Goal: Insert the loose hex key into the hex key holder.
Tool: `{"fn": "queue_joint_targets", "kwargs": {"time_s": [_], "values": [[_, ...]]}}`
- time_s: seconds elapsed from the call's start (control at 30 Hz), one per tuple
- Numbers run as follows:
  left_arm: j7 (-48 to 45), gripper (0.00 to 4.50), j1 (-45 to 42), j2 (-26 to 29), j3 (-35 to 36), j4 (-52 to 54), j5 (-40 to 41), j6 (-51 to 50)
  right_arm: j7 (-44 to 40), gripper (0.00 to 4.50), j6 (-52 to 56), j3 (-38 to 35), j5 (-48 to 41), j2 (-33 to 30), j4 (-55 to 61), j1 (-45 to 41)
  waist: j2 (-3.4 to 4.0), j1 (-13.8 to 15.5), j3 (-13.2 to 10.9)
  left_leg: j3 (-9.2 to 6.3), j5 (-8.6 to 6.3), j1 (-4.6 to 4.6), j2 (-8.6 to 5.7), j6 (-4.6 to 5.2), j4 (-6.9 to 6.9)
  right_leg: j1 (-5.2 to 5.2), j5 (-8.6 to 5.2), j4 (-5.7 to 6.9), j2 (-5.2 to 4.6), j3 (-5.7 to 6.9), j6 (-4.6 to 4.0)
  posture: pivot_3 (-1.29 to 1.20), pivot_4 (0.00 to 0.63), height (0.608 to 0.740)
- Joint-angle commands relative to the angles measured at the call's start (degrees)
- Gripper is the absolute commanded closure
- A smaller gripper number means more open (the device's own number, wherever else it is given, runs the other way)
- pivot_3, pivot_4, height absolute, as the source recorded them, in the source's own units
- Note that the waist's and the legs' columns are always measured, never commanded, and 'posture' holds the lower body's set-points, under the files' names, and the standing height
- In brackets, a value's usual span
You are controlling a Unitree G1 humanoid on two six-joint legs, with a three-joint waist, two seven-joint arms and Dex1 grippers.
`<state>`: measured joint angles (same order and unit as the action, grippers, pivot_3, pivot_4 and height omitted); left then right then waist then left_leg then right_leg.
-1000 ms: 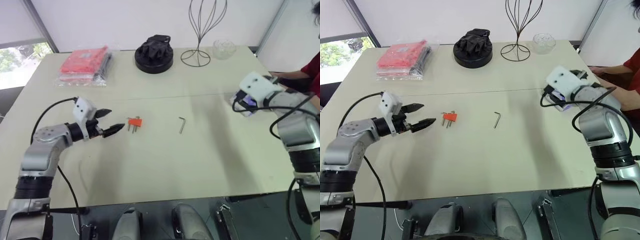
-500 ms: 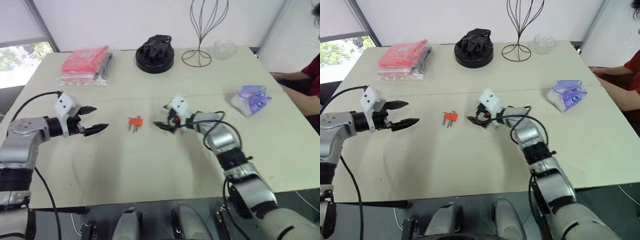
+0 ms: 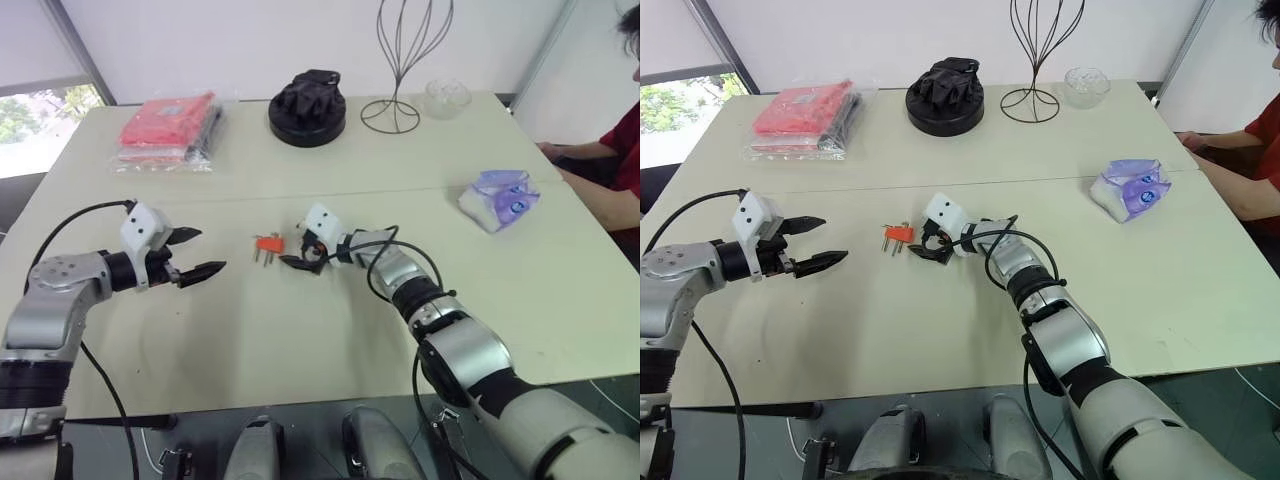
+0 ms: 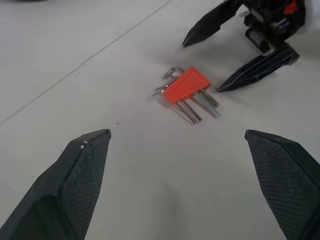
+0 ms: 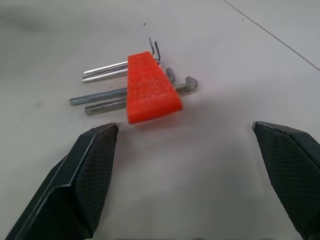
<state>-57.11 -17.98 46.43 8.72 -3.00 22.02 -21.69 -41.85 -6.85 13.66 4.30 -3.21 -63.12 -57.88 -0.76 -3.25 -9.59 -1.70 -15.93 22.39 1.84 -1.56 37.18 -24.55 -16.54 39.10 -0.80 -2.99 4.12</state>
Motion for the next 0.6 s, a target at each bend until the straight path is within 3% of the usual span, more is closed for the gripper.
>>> {"fn": "queue_joint_targets", "kwargs": {"time_s": [0.03,0.17,0.2,0.27,0.37,0.6], "values": [[1.21,0.00,0.13,-0.41,1.87,1.75,0.83,0.00,-0.30,0.06,-2.92,-0.68,0.85,2.04,-4.17,-1.83,0.00,-0.57,0.00,0.00,0.00,0.00,0.00,0.00,-0.01,0.00,0.00,0.01,0.00,0.00,0.00,0.00,0.150,0.740],[2.51,0.00,0.22,-1.05,2.05,2.02,0.60,0.03,-2.00,0.06,-4.82,-0.29,1.85,3.38,-6.39,-2.47,0.00,-0.97,0.01,-0.04,0.00,-0.02,0.02,0.00,-0.04,0.00,0.00,0.02,-0.01,-0.01,0.00,0.00,0.150,0.740],[2.78,0.00,0.39,-1.16,2.13,1.99,0.52,0.13,-2.30,0.28,-5.33,0.00,2.31,3.61,-6.65,-2.48,0.01,-0.97,0.01,-0.05,0.00,-0.03,0.03,0.00,-0.05,0.00,0.00,0.02,-0.01,-0.01,0.00,0.00,0.150,0.740],[3.29,0.00,0.85,-1.31,2.31,2.17,0.49,0.18,-2.70,0.92,-6.14,0.26,2.97,4.01,-7.01,-2.48,0.01,-0.98,0.01,-0.06,0.00,-0.03,0.03,0.00,-0.05,0.00,0.00,0.02,-0.01,-0.01,0.00,0.00,0.150,0.740],[4.18,0.00,1.94,-1.60,2.67,2.80,0.62,0.09,-2.92,2.34,-7.88,1.11,4.54,4.51,-7.21,-2.39,0.01,-1.07,0.01,-0.08,0.00,-0.06,0.04,0.00,-0.05,0.00,0.00,0.03,-0.02,-0.04,0.00,0.00,0.150,0.740],[5.46,0.00,2.60,-2.45,2.80,3.45,0.71,0.09,-0.81,2.34,-7.32,0.65,6.18,5.40,-8.72,-3.83,0.00,-1.03,0.01,-0.12,-0.01,-0.07,0.05,-0.01,-0.05,0.00,0.00,0.06,-0.04,-0.04,-0.01,0.00,0.150,0.740]]}}
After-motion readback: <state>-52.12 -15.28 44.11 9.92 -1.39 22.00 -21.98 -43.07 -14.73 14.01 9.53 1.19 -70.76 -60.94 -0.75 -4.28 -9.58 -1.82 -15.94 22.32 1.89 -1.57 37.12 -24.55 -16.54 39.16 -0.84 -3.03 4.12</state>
